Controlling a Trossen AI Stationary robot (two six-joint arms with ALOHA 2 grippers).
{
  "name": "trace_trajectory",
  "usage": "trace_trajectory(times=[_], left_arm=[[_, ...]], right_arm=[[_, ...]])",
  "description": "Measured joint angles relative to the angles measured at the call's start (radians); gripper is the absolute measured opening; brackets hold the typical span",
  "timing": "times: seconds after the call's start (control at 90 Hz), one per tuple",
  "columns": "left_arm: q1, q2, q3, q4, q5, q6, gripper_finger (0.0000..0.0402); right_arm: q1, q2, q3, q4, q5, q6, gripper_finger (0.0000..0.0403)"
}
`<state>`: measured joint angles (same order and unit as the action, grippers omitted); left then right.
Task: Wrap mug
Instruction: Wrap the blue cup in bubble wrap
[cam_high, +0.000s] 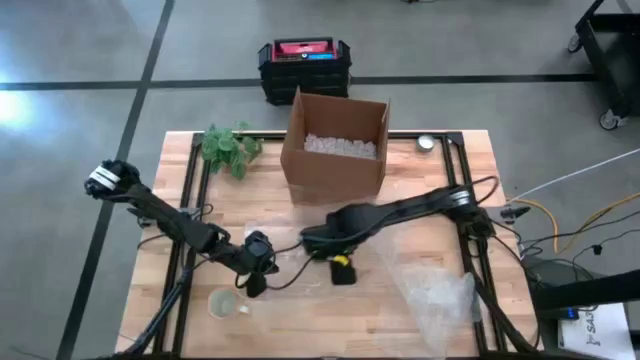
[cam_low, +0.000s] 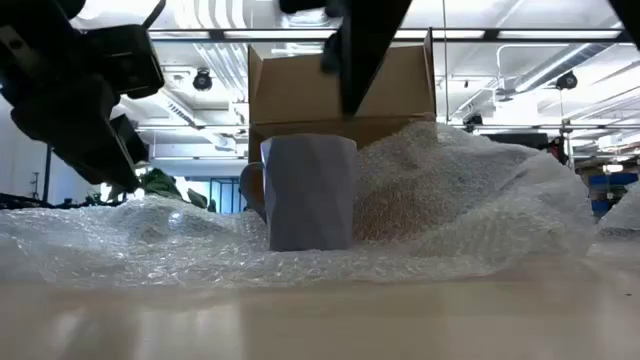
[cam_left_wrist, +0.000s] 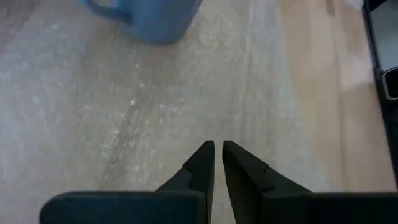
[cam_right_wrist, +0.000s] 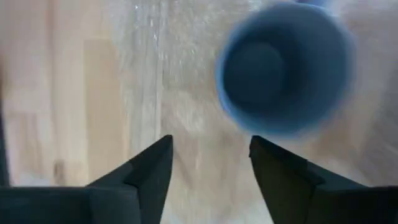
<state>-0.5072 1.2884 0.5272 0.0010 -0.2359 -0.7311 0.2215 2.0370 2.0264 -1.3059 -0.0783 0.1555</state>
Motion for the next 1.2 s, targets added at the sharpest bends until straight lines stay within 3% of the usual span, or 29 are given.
trace_trajectory(times=[0.122,0.333,0.7,0.933,1.2], left_arm=[[0.0,0.0,0.028,-0.002,0.001,0.026,0.002],[0.0,0.0,0.061,-0.002,0.001,0.083,0.002],[0.002,0.0,0.068,-0.001,-0.068,0.097,0.002],[0.007,0.0,0.068,0.002,-0.069,0.095,0.002],[0.008,0.0,0.068,0.023,-0.071,0.102,0.002]], right_arm=[[0.019,-0.141,-0.091,0.007,0.031,0.079,0.0226],[0.048,-0.396,-0.41,0.005,0.278,0.366,0.0238],[0.129,-0.794,-0.985,0.191,0.419,0.859,0.0219],[0.143,-0.896,-1.271,0.386,0.419,1.06,0.0206],[0.147,-0.902,-1.468,0.774,0.442,1.032,0.0208]])
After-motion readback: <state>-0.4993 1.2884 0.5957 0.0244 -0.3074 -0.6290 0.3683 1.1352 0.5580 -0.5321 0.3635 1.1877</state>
